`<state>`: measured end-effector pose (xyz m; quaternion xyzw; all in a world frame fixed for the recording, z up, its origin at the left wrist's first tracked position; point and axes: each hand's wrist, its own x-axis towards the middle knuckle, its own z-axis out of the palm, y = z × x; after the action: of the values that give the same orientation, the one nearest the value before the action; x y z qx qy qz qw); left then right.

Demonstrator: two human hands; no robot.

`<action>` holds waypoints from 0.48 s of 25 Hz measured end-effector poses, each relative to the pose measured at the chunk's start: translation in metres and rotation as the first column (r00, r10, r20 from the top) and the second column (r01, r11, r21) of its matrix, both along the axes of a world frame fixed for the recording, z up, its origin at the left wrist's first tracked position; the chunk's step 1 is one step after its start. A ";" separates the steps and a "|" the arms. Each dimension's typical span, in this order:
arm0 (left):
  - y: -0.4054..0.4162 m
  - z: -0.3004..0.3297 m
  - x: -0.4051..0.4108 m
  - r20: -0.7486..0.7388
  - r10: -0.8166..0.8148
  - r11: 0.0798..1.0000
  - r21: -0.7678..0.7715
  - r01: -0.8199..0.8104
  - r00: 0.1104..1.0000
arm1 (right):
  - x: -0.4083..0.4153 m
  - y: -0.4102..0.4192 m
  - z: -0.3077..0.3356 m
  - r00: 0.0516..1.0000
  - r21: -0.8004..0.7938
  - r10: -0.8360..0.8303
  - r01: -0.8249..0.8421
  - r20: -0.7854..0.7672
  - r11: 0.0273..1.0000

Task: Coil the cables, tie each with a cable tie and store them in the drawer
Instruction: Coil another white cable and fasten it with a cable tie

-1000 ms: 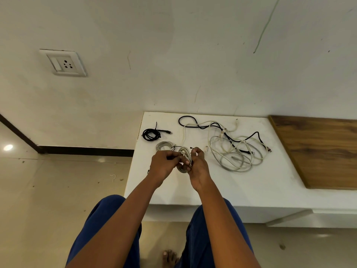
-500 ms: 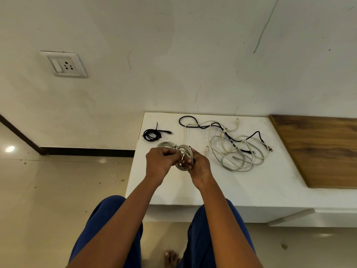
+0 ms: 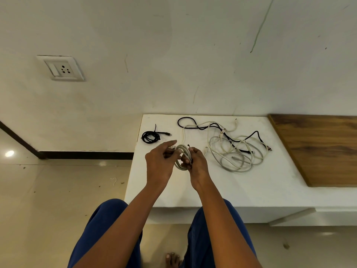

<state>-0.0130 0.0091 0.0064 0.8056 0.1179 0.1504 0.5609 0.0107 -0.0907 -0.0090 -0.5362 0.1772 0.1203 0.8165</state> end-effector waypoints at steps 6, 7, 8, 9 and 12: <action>0.009 -0.001 0.005 -0.035 -0.085 0.985 -0.151 0.079 0.996 | -0.001 -0.004 0.002 0.991 -0.020 0.110 -0.109 0.079 0.994; 0.011 -0.001 0.005 -0.041 -0.085 0.978 -0.194 0.076 0.995 | -0.001 -0.004 0.002 0.988 -0.023 0.122 -0.120 0.092 0.992; 0.013 -0.001 0.006 -0.046 -0.076 0.969 -0.237 0.063 0.996 | 0.000 -0.004 0.002 0.986 -0.027 0.129 -0.127 0.103 0.992; 0.014 -0.001 0.006 -0.046 -0.065 0.963 -0.265 0.050 0.997 | 0.000 -0.003 0.003 0.984 -0.036 0.137 -0.133 0.111 0.990; 0.016 -0.002 0.008 0.016 -0.084 0.982 -0.169 0.086 0.996 | -0.001 -0.001 0.004 0.975 -0.142 0.180 -0.161 0.131 0.977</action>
<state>-0.0049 0.0254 0.0040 0.7587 0.0932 0.1193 0.6336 0.0096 -0.0918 -0.0054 -0.6089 0.0789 0.1396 0.7769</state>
